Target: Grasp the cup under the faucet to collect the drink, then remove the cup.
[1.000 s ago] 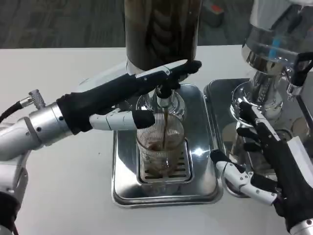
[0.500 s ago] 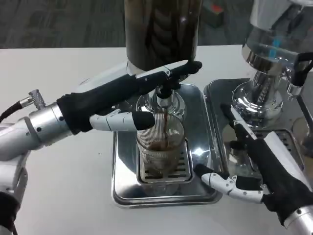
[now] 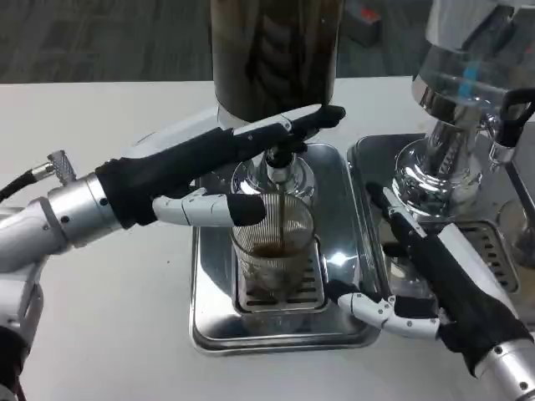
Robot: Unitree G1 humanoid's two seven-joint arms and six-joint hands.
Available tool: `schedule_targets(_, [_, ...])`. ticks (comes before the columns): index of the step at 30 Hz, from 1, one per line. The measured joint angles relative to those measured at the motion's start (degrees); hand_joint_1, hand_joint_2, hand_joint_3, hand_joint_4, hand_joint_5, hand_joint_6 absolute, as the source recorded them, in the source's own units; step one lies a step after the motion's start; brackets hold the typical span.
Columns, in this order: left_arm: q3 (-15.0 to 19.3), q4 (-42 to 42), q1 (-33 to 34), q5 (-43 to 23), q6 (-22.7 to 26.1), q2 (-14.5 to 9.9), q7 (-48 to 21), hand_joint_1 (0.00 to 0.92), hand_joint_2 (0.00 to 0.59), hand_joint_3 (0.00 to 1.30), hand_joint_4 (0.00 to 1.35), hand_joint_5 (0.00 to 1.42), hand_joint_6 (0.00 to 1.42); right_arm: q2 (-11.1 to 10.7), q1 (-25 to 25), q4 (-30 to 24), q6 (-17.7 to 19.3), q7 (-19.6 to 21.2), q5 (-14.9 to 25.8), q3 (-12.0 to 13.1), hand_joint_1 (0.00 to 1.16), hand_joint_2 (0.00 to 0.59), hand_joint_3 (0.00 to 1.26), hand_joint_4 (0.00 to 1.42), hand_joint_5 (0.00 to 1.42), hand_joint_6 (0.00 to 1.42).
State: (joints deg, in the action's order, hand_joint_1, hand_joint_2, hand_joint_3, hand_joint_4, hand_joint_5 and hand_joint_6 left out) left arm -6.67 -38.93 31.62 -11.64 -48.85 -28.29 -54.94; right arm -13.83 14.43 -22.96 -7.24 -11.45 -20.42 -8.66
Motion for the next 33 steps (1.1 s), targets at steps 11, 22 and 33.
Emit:
schedule_targets(11, [-0.1,0.2,0.0,0.0,0.0,-0.2,0.1,0.0,0.028,0.05,0.0,0.02,0.15,0.1,-2.3,3.0,0.1,0.0,1.3,-1.4,0.78,0.251,0.0,0.0,0.02,0.16])
schedule_targets(22, [-0.1,0.8,-0.3,0.0,0.1,-0.7,0.3,0.0,0.019,0.04,0.0,0.02,0.16,0.3,-4.4,4.6,0.3,0.0,2.3,-2.6,0.77,0.258,0.0,0.0,0.03,0.18])
schedule_targets(33, [-0.2,1.2,-0.4,0.1,0.2,-0.9,0.4,0.0,0.016,0.05,0.0,0.03,0.16,0.6,-7.0,6.1,0.4,0.0,3.0,-3.8,0.74,0.268,0.0,0.0,0.03,0.18])
